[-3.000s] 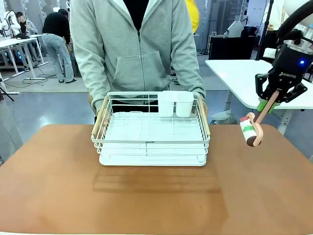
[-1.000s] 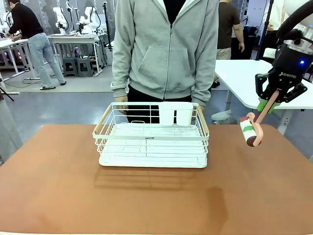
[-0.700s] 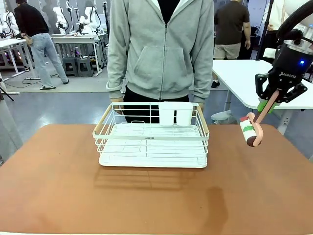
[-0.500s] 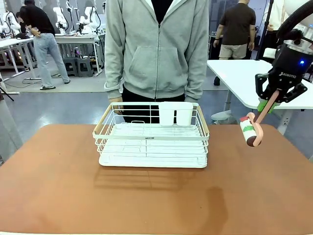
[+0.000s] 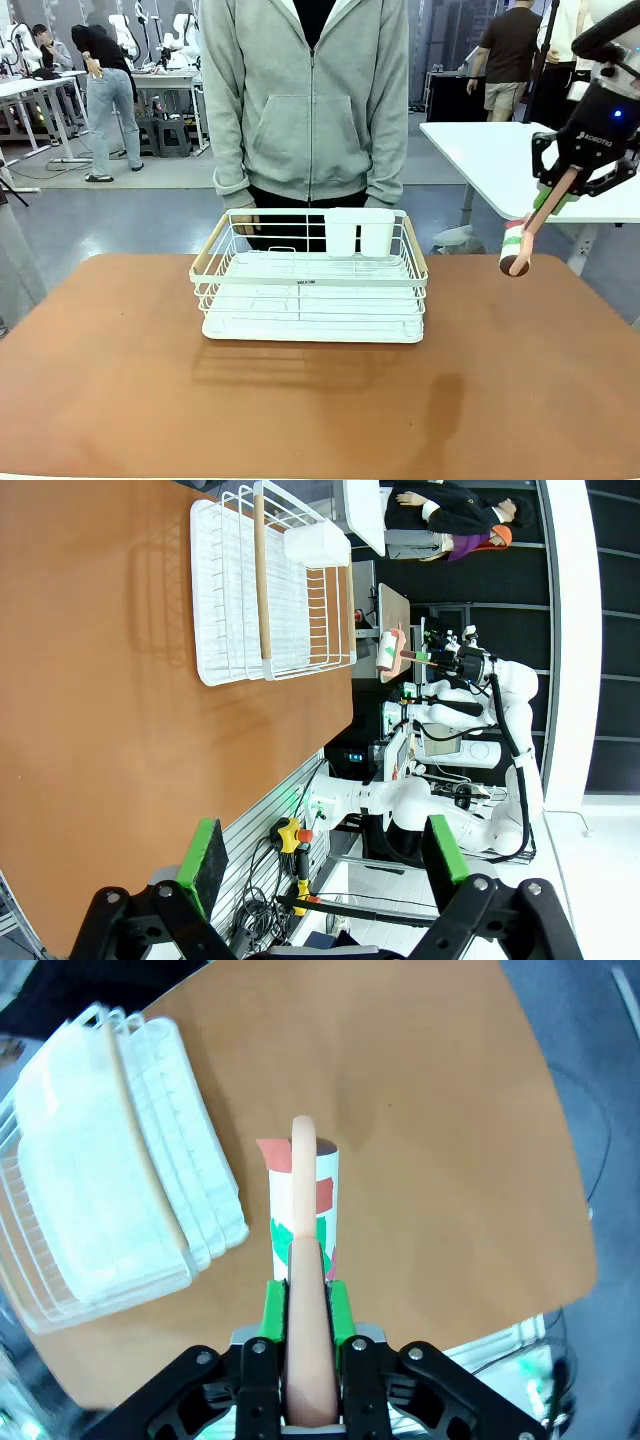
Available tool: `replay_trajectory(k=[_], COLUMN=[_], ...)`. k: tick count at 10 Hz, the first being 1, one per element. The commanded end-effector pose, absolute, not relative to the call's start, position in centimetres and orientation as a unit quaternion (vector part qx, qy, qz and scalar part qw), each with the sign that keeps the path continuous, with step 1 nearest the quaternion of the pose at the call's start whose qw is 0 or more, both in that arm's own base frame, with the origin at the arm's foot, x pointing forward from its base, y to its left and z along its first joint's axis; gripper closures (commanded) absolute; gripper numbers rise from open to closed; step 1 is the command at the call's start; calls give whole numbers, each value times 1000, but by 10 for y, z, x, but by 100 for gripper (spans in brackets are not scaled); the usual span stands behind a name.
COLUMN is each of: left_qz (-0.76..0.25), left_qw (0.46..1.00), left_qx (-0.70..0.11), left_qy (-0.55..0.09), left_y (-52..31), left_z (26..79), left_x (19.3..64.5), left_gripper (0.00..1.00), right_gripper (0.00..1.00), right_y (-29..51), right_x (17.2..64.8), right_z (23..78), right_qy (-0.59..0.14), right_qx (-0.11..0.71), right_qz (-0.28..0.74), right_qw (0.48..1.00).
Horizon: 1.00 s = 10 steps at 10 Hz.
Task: Clean the table.
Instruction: Place the Lint Roller down when the Dish drying rack is positioned in the middle of the table.
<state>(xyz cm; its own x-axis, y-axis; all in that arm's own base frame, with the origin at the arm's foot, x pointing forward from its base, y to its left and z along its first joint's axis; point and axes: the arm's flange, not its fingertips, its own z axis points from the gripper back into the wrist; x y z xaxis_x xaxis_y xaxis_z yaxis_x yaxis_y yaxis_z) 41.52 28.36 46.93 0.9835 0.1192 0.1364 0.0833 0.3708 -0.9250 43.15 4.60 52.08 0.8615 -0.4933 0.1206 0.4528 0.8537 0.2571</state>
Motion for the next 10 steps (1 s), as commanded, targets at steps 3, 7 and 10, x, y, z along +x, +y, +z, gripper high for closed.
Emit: replay_trajectory(k=[3,7,10], left_qz=[9,9,9], left_qw=[821,821,821], left_qx=[-563,-563,-563], left_qy=[-90,-90,-90], left_y=[285,285,285], left_z=[471,471,471], left_x=[412,412,412], left_gripper=[0,0,0], right_gripper=[79,79,79], right_y=[52,56,48], right_x=[457,475,480], right_z=[511,473,421], right_qy=[-65,-134,-146], right_qx=[133,152,169], right_qz=[-552,-593,-604], right_qw=[821,779,765])
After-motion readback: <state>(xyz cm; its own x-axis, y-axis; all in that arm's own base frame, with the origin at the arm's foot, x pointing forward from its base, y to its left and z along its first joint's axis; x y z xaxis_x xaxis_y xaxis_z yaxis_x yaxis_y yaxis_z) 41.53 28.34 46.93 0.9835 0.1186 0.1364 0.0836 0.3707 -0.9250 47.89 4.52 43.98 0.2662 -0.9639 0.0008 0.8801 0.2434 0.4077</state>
